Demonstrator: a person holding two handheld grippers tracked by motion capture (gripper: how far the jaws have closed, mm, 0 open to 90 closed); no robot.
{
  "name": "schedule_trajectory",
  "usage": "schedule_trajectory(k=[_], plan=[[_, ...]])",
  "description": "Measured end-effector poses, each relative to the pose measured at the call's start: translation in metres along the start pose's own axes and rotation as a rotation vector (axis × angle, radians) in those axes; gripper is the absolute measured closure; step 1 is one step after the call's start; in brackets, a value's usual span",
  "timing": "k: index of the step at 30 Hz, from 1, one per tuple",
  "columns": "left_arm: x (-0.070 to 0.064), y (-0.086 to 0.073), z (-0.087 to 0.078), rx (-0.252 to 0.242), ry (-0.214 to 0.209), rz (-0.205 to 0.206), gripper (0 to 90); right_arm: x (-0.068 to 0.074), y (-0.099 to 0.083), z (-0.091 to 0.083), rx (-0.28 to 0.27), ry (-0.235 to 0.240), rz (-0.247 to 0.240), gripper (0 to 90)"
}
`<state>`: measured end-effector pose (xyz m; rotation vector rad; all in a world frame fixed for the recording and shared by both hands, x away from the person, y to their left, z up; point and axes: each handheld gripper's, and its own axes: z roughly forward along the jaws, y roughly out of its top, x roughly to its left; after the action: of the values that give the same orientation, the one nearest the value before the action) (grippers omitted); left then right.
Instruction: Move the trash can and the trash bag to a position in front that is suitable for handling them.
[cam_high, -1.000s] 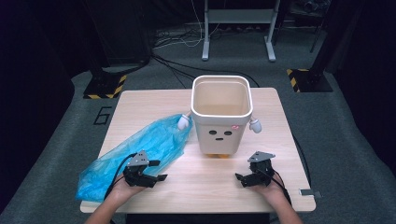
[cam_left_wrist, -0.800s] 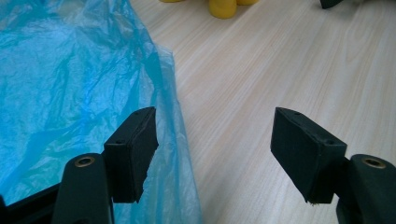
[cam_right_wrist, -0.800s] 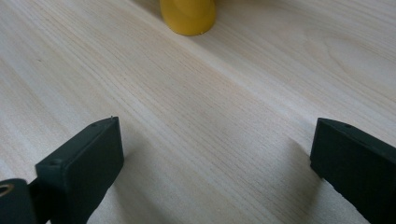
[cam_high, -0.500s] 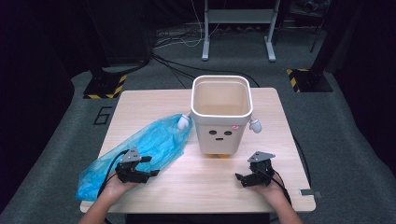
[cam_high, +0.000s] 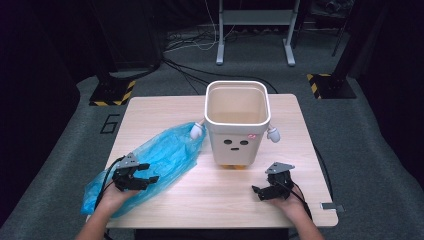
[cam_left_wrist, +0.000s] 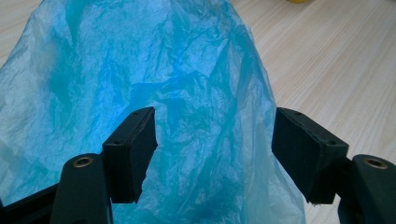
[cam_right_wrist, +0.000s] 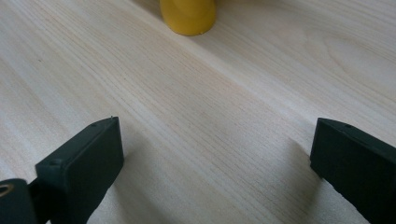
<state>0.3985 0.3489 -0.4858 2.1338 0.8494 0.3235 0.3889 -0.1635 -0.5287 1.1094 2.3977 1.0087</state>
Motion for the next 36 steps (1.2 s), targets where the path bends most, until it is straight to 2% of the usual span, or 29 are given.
schedule_trajectory(k=[2,11,15,17,19,24,27,29,30,32,36], plan=[[0.001,-0.001,0.000,0.002,0.002,0.001,30.4,0.000,0.000,0.000,0.000,0.000,0.000,1.7],[0.012,-0.009,0.000,0.067,0.053,0.014,30.4,0.000,0.000,0.000,0.000,0.000,0.000,1.8],[0.015,-0.011,0.001,0.085,0.057,0.015,30.5,0.000,0.000,0.000,0.000,0.000,0.000,1.8],[0.018,-0.014,0.002,0.085,0.047,0.004,30.6,0.000,0.000,0.000,0.001,0.000,0.002,1.8],[0.022,-0.019,0.006,0.108,0.047,-0.014,30.6,0.000,0.000,0.000,0.000,0.000,0.000,1.7],[0.026,-0.023,0.012,0.138,0.044,-0.030,30.6,0.000,0.000,0.000,0.000,0.000,0.000,1.8],[0.027,-0.023,0.018,0.132,0.048,-0.020,29.4,0.000,0.000,0.000,0.000,0.000,0.000,1.8],[0.027,-0.023,0.020,0.124,0.053,-0.034,28.5,0.000,0.000,0.000,0.000,0.000,0.000,1.8],[0.026,-0.022,0.022,0.115,0.062,-0.038,27.9,0.000,0.000,0.000,0.000,0.000,0.000,1.8],[0.024,-0.020,0.025,0.121,0.092,-0.014,27.6,0.000,0.000,0.000,0.000,0.000,0.000,1.7],[0.020,-0.014,0.034,0.112,0.140,-0.065,26.0,0.000,0.000,0.000,0.000,0.000,0.000,1.8]])
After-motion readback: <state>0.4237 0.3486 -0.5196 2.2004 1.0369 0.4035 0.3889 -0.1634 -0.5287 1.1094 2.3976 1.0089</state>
